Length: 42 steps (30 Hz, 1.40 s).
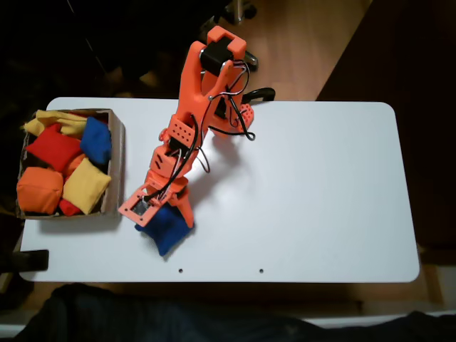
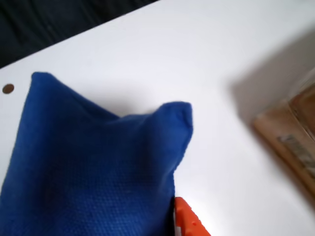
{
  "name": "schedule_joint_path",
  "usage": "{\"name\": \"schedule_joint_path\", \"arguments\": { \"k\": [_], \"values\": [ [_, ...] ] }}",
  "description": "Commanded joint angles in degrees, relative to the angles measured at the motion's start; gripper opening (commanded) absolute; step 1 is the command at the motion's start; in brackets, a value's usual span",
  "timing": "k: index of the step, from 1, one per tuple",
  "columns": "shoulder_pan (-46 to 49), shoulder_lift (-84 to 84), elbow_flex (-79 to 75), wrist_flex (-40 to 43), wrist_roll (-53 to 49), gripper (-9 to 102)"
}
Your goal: Grasp a bag and put it in the box.
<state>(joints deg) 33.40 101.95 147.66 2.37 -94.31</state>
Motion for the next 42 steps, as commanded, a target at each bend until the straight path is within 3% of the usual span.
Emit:
{"name": "schedule_joint_path", "arguments": {
  "k": [1, 17, 23, 33, 42],
  "values": [
    [-0.79, -0.62, -0.26, -2.29, -0.35, 78],
    [-2.29, -3.96, 0.26, -6.33, -0.62, 79],
    [-2.37, -4.22, 2.02, -7.03, -5.54, 78],
    [-2.64, -3.08, 3.34, -7.21, -7.29, 62],
    [-2.46, -1.67, 3.69, -7.47, -7.03, 40]
  ]
}}
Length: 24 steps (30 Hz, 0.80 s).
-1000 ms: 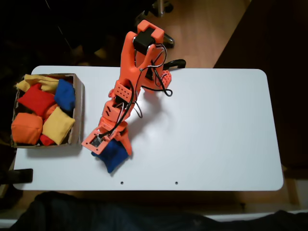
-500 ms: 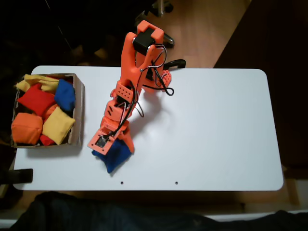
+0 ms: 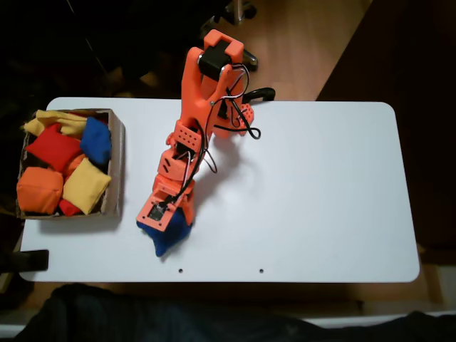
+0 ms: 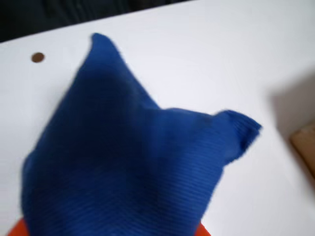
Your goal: Grasp a bag and put it in the box.
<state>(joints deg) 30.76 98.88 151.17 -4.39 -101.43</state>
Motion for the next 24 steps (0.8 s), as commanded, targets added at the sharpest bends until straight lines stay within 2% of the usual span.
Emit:
{"name": "schedule_joint_path", "arguments": {
  "k": [1, 3, 7, 13, 18, 20, 24],
  "values": [
    [0.18, 1.58, 0.35, -0.7, 0.09, 38],
    [0.26, 1.93, 0.62, -0.79, -0.09, 34],
    [0.26, 2.2, 1.23, -1.58, -0.09, 20],
    [0.44, 2.9, 1.32, -2.81, 0.62, 9],
    [0.26, 4.57, 1.49, -4.22, 2.81, 6],
    [0.09, 5.36, 1.67, -4.75, 3.78, 1],
    [-0.09, 7.21, 2.02, -5.63, 5.45, 1]
  ]
}}
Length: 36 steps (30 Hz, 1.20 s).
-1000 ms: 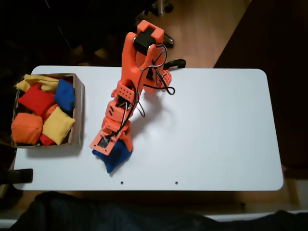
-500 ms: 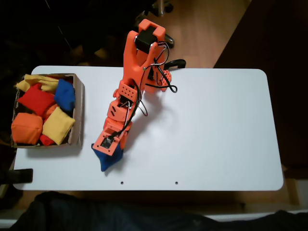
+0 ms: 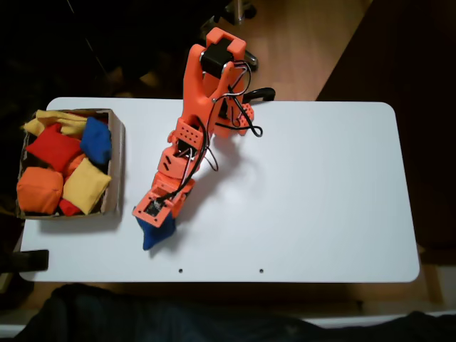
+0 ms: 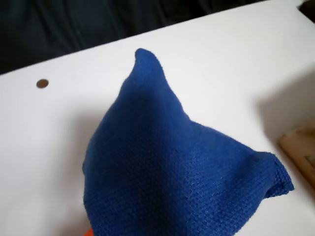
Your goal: Grasp a bag and put it in the box.
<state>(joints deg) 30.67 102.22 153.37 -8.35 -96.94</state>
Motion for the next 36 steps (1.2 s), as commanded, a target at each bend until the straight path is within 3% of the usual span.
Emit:
{"name": "schedule_joint_path", "arguments": {
  "k": [1, 36],
  "values": [
    [-0.09, 4.31, -0.09, -2.11, 1.49, 1],
    [0.53, 27.42, 5.27, -19.16, 13.18, 1]
  ]
}}
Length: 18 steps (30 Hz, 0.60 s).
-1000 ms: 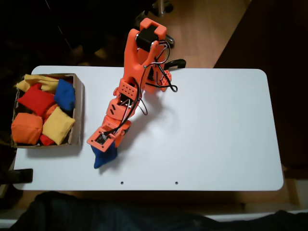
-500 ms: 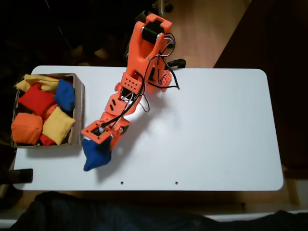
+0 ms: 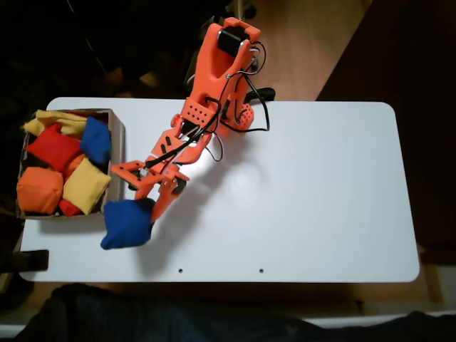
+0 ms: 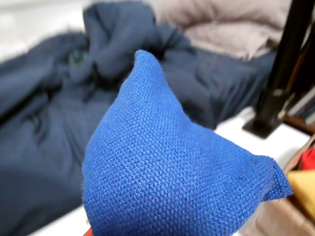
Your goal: Grasp a bag and put it in the box.
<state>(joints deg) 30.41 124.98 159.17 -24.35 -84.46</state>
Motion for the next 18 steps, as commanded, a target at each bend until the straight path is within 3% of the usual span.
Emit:
{"name": "schedule_joint_path", "arguments": {
  "k": [1, 7, 18],
  "values": [
    [0.97, 5.1, -0.53, -3.34, 0.97, 1],
    [2.02, 8.53, -0.53, -2.46, 2.99, 1],
    [2.99, 14.68, -2.02, 6.59, 1.76, 1]
  ]
}}
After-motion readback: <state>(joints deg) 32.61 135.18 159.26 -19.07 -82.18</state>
